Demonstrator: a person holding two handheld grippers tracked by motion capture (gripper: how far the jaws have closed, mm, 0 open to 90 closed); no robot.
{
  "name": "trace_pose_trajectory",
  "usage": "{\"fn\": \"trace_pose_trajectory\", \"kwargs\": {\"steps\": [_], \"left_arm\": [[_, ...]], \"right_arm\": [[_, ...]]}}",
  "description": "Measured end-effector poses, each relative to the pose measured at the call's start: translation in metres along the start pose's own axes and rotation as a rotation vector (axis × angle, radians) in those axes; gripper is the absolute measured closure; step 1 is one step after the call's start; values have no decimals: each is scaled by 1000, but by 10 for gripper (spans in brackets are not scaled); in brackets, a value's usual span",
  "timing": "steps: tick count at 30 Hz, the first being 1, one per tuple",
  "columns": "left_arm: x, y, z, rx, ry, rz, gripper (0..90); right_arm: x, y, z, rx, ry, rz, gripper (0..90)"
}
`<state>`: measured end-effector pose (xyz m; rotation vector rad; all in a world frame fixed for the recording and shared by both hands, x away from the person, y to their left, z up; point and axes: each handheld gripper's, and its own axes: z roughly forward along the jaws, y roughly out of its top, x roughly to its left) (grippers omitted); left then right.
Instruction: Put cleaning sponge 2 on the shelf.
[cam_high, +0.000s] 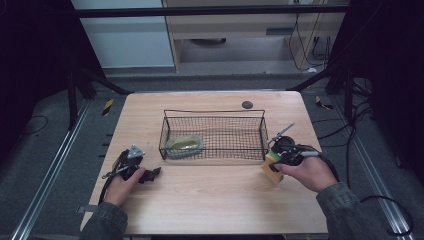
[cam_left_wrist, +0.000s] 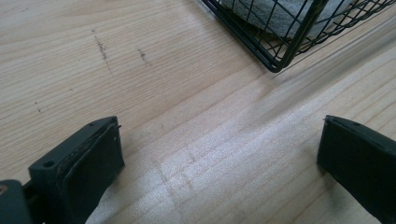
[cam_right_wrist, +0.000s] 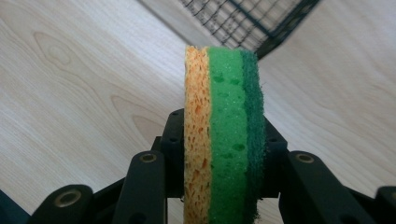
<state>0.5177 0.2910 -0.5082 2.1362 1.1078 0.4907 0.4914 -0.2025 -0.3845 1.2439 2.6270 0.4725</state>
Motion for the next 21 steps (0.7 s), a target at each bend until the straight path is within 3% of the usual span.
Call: {"fn": "trace_pose_trajectory", "kwargs": {"steps": [7,16,21], "left_arm": [[0,0,0,0,1,0,0],[0,0,0,0,0,0,0],[0,0,0,0,0,0,0]], "right_arm": [[-25,-1,-28,-80,-78,45,636],[-43,20,-45,-120,-157,28,638],[-51,35,-56,-175,-198,24,639]]}}
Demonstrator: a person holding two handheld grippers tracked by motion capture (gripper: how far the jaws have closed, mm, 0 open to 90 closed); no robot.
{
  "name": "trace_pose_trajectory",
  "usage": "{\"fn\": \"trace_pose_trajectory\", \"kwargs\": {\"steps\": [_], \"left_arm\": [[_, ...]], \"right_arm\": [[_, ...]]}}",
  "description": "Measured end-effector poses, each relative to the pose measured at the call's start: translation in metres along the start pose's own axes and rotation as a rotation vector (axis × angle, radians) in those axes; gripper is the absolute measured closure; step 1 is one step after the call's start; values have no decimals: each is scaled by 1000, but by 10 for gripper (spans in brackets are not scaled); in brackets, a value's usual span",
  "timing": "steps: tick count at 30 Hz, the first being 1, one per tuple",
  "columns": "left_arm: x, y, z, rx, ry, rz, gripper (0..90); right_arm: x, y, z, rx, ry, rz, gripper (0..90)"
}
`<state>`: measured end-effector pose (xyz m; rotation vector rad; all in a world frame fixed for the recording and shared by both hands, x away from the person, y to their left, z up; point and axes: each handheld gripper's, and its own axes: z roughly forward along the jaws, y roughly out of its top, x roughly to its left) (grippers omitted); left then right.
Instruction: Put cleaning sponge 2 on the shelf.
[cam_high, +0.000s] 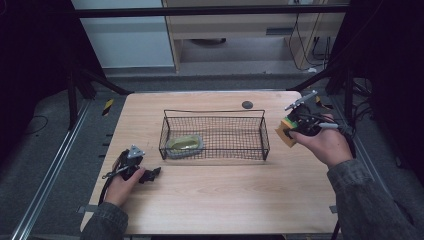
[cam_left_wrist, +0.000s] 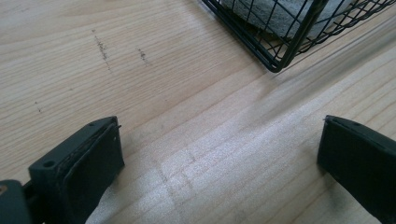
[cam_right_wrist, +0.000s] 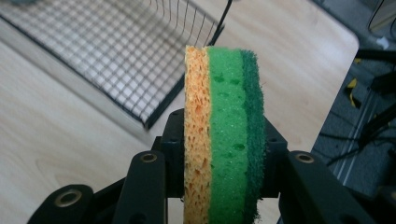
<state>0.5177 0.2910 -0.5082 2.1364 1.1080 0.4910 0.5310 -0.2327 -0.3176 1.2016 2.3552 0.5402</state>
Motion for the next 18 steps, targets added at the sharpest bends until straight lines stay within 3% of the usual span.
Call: {"fn": "trace_pose_trajectory", "kwargs": {"steps": [3,11,18], "left_arm": [[0,0,0,0,0,0,0],[0,0,0,-1,0,-2,0],[0,0,0,-1,0,-2,0]], "right_arm": [[-3,10,-3,-72,-4,13,639],[8,36,1,-141,-19,-5,640],[18,48,10,-142,4,-16,640]]}}
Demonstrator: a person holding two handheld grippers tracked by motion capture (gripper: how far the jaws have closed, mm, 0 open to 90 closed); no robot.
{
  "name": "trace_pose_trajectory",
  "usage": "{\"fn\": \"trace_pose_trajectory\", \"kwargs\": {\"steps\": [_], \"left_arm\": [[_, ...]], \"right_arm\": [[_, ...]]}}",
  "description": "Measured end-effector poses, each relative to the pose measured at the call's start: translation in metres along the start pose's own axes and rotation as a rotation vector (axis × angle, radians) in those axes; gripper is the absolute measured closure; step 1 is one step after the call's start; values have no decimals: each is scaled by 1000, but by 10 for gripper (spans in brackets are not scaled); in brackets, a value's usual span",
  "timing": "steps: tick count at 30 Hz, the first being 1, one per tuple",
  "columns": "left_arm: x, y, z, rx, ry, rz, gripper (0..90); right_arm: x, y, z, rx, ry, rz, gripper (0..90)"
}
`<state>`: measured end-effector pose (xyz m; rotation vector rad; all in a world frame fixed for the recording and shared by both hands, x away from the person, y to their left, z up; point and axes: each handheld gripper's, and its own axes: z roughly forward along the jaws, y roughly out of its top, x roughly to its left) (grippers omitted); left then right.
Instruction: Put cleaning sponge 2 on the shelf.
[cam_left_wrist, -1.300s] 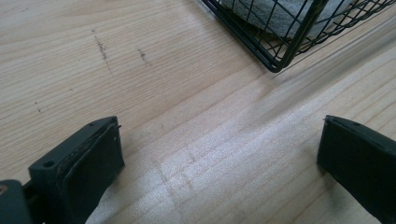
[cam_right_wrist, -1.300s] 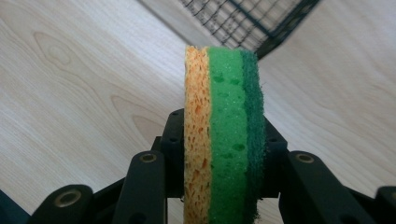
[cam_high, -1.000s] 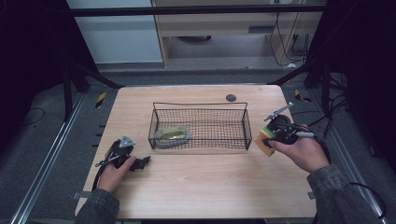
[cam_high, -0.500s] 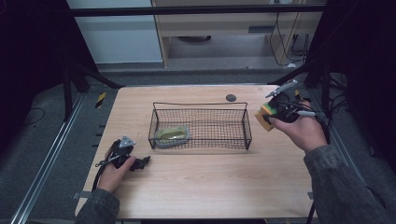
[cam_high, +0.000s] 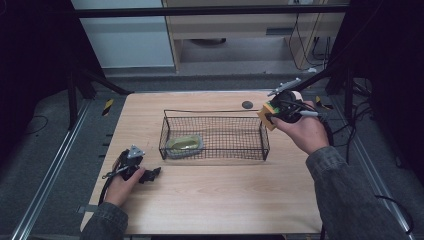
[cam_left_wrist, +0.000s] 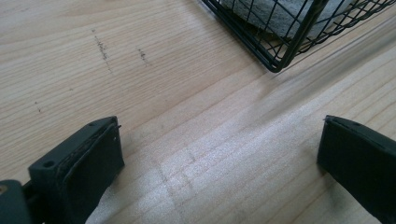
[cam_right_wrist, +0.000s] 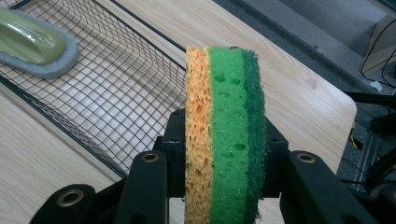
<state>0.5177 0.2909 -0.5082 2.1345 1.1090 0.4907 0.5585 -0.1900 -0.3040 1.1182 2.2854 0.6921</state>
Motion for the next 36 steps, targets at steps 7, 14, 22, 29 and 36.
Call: {"fn": "trace_pose_trajectory", "kwargs": {"steps": [7,14,22,29,36], "left_arm": [[0,0,0,1,0,1,0],[0,0,0,-2,-1,-6,0],[0,0,0,-2,-1,-6,0],[0,0,0,-2,-1,-6,0],[0,0,0,-2,-2,-4,0]], "right_arm": [[4,6,10,11,37,15,640],[0,9,15,21,68,51,640],[-2,10,23,37,81,68,640],[3,8,34,55,85,67,640],[6,8,50,90,80,55,640]]}}
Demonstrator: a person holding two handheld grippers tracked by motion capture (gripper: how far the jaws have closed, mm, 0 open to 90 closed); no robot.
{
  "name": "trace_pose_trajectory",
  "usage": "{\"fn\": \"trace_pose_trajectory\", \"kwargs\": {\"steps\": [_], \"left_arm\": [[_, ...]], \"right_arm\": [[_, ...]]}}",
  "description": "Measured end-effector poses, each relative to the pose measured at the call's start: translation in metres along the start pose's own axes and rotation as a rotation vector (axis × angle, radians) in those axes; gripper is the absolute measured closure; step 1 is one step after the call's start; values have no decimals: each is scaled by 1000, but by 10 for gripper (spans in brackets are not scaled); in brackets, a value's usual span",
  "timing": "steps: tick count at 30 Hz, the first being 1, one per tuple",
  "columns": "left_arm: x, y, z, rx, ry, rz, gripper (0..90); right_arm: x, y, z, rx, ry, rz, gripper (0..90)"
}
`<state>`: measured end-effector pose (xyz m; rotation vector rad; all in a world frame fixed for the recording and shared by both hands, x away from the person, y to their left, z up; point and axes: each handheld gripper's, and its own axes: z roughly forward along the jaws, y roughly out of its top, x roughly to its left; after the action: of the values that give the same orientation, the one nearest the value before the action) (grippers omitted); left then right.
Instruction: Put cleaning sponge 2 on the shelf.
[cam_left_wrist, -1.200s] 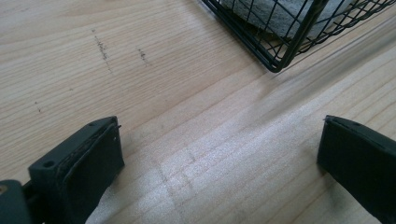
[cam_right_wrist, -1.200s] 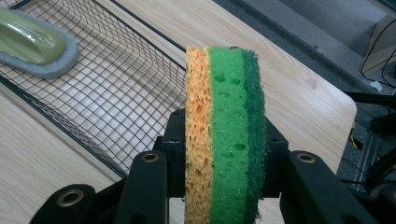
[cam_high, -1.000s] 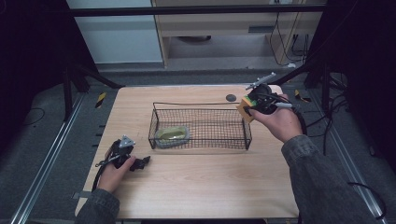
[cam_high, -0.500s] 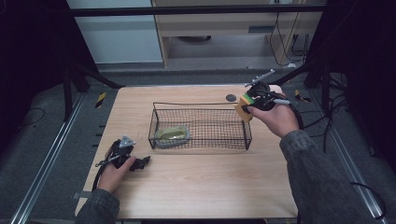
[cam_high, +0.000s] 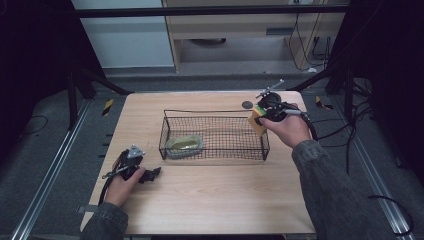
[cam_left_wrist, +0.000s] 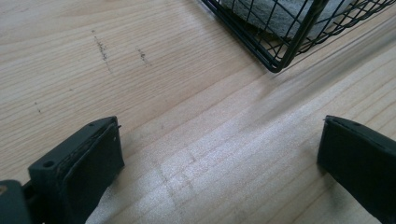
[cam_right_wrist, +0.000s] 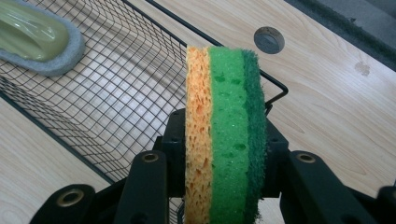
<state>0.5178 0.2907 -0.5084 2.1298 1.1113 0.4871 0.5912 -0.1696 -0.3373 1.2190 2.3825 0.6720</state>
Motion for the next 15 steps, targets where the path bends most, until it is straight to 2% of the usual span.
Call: {"fn": "trace_pose_trajectory", "kwargs": {"steps": [15], "left_arm": [[0,0,0,-1,-1,0,0]], "right_arm": [[-2,1,27,44,1,6,640]]}}
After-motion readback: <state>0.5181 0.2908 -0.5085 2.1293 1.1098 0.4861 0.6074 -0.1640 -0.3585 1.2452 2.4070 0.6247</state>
